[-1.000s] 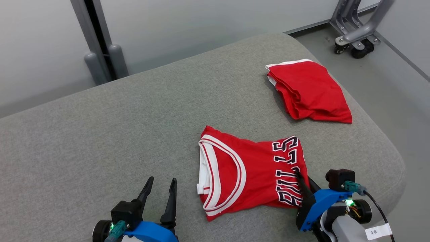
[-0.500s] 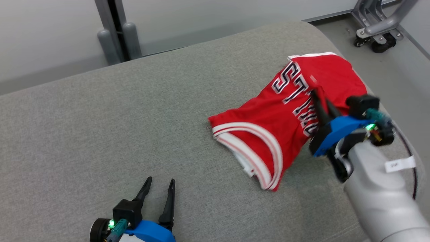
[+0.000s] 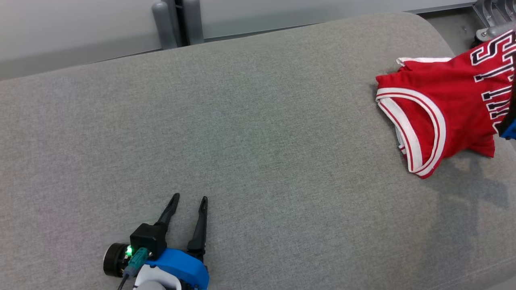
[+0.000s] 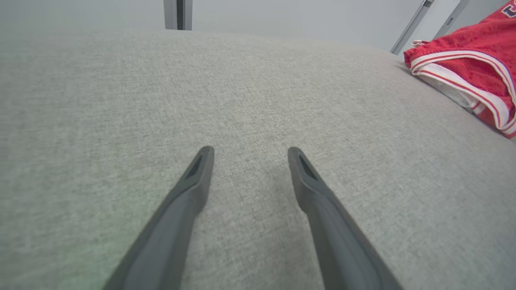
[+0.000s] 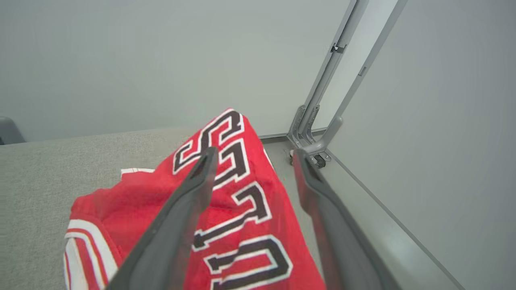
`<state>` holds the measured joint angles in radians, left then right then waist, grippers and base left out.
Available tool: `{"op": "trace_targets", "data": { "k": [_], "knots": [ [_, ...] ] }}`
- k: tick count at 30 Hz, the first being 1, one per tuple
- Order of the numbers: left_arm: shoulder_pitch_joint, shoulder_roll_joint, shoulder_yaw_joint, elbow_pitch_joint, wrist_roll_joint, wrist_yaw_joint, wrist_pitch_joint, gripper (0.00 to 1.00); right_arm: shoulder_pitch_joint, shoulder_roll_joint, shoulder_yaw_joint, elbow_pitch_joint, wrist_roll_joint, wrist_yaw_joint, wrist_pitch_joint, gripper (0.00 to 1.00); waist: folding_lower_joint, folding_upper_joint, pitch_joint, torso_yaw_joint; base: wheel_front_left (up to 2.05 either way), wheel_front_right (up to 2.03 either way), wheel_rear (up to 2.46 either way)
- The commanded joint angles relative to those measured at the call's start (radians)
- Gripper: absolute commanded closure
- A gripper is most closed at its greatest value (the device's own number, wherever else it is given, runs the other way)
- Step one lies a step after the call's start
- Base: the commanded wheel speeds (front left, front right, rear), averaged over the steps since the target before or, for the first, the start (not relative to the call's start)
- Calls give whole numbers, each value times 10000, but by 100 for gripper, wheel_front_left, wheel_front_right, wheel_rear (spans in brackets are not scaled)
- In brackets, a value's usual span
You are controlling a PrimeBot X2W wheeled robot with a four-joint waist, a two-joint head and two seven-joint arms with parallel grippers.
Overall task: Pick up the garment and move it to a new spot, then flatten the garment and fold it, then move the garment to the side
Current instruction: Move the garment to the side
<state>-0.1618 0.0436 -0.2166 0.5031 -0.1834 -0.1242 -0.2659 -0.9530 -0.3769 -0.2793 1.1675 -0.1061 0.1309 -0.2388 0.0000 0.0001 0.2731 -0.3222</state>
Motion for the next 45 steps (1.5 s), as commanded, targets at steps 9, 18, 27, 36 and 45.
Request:
{"op": "trace_targets", "data": {
  "k": [9,18,27,36,45],
  "knots": [
    [74,99,722,-73,-20,119,29,0,1222,2447,-1031,-2606,-1102,-3,-260,0,0,-1,-160,25,0,0,0],
    [92,75,1373,-335,52,210,20,0,3663,3270,938,-4414,766,-3,-260,0,0,-1,-425,266,0,0,0],
    [274,71,1758,-500,-138,523,20,0,5334,3250,2639,-5236,2566,-3,-262,0,0,-1,-650,803,0,0,0],
    [459,73,1956,-675,-379,802,20,0,5778,3252,2840,-5549,2568,-3,-262,0,0,-1,-931,1577,0,0,0],
    [717,71,2123,-794,-643,775,20,0,6031,3250,2900,-5522,2578,-2,-263,0,0,-1,-1327,2503,0,0,0]
  ]
}}
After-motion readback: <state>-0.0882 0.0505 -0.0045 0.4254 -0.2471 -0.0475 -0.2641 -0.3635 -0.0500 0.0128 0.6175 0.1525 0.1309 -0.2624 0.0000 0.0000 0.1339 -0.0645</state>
